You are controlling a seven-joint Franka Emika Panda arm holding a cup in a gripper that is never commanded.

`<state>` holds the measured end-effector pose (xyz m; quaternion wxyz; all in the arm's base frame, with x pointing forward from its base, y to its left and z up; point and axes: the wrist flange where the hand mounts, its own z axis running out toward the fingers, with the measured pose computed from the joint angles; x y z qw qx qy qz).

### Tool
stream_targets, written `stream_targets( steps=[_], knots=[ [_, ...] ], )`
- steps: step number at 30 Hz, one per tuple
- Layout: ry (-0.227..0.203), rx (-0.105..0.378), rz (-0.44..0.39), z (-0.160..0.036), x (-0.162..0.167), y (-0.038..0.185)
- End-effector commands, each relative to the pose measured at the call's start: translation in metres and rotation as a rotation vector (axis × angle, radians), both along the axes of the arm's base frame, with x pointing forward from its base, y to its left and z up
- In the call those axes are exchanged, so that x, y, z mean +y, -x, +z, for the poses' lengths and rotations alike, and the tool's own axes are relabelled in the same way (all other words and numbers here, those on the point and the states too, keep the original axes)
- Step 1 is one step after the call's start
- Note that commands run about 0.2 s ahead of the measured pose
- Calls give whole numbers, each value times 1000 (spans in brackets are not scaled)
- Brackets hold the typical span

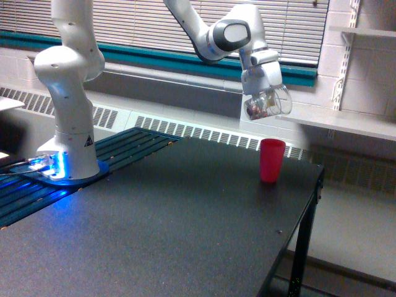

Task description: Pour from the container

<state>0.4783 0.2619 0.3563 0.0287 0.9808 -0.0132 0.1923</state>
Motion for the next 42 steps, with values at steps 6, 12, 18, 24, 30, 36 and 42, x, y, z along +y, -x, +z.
stream_targets(
  steps=[6,12,18,24,30,36,42],
  knots=[
    [32,62,-7,-30,4,9],
    [51,85,-1,-41,4,11],
    [77,105,10,-49,6,12],
    [106,118,26,-55,11,13],
    [130,133,49,-59,16,13],
    [153,145,59,-63,18,13],
    [182,156,76,-66,24,11]
  ],
)
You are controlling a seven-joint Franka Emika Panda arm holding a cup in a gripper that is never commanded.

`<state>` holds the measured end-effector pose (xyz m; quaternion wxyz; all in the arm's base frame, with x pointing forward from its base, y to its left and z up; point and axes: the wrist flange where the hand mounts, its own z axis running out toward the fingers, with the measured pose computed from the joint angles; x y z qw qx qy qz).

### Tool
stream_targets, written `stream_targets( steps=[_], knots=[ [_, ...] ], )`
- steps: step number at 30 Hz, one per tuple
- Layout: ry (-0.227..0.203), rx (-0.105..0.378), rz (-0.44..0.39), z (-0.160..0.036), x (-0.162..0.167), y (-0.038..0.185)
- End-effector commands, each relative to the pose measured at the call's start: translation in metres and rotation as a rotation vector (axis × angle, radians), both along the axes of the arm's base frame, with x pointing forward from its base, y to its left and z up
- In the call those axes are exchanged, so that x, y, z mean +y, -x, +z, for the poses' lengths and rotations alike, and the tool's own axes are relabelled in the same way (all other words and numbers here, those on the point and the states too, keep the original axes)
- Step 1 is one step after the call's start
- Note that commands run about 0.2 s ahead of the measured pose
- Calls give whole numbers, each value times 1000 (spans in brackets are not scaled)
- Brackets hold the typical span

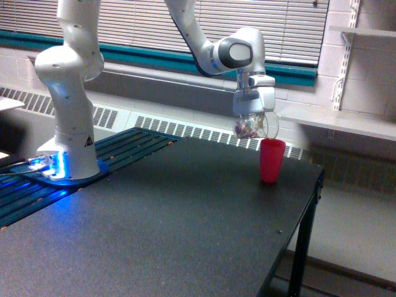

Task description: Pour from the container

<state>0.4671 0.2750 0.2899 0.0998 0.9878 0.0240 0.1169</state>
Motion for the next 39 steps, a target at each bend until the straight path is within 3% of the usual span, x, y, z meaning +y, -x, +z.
stream_targets(
  steps=[1,39],
  knots=[
    [29,4,38,1,11,-1],
    [115,32,76,3,10,-15]
  ],
)
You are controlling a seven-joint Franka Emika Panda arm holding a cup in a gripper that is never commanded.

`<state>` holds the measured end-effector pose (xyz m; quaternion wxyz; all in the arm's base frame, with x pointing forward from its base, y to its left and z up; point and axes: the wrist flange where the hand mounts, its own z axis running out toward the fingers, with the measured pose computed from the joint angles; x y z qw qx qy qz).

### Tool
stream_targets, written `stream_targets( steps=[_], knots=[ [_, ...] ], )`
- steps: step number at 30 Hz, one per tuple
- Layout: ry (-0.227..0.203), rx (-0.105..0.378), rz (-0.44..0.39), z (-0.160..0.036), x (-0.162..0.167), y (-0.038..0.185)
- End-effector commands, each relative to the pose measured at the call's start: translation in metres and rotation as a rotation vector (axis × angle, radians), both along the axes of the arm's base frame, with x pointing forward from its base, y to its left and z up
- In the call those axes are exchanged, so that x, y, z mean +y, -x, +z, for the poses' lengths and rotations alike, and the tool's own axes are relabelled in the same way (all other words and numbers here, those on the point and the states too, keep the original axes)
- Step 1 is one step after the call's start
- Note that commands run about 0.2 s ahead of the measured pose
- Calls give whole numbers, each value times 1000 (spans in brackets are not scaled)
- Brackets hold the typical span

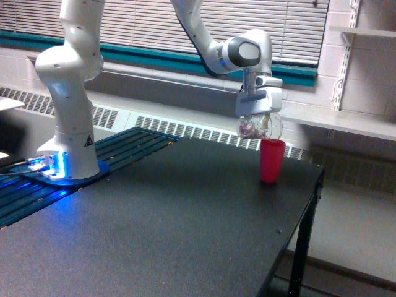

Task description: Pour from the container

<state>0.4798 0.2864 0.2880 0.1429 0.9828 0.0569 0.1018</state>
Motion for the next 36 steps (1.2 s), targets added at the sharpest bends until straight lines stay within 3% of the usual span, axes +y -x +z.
stream_targets(
  steps=[1,36],
  knots=[
    [23,1,24,5,-1,-3],
    [46,-6,19,13,-9,-5]
  ],
)
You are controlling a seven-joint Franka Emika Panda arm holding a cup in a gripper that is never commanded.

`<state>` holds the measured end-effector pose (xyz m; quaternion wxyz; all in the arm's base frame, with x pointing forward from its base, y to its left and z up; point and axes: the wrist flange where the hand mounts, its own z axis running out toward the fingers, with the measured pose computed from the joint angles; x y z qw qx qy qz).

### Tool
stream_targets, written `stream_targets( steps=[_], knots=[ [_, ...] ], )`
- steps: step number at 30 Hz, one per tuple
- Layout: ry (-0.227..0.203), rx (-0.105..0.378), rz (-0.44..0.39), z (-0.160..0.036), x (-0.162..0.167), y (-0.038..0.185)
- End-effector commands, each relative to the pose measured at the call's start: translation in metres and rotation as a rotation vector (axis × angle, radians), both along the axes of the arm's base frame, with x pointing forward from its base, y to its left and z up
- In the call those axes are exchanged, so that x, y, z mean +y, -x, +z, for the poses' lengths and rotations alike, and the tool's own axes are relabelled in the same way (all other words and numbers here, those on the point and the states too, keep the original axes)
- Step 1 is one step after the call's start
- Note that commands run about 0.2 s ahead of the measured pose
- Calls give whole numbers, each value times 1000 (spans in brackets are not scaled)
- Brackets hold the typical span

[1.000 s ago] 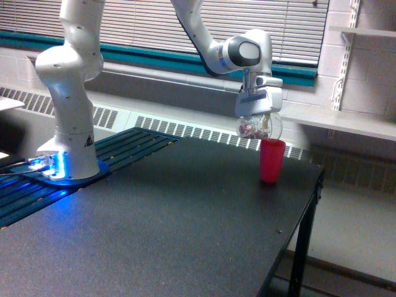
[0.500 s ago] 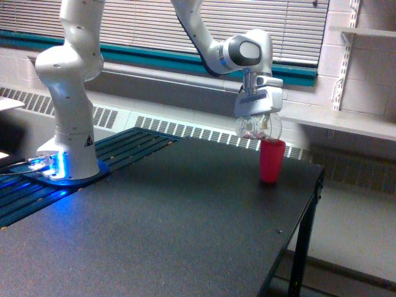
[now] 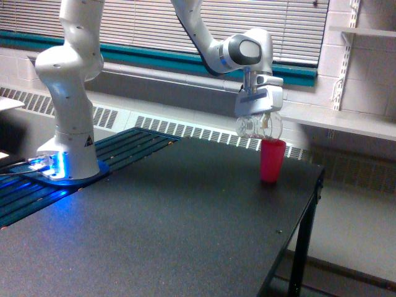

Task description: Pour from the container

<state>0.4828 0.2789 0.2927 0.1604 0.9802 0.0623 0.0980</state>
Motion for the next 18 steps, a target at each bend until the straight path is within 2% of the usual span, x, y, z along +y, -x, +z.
stream_targets(
  steps=[1,18],
  knots=[
    [9,-13,13,8,-1,-2],
    [19,-1,4,9,-6,0]
  ],
)
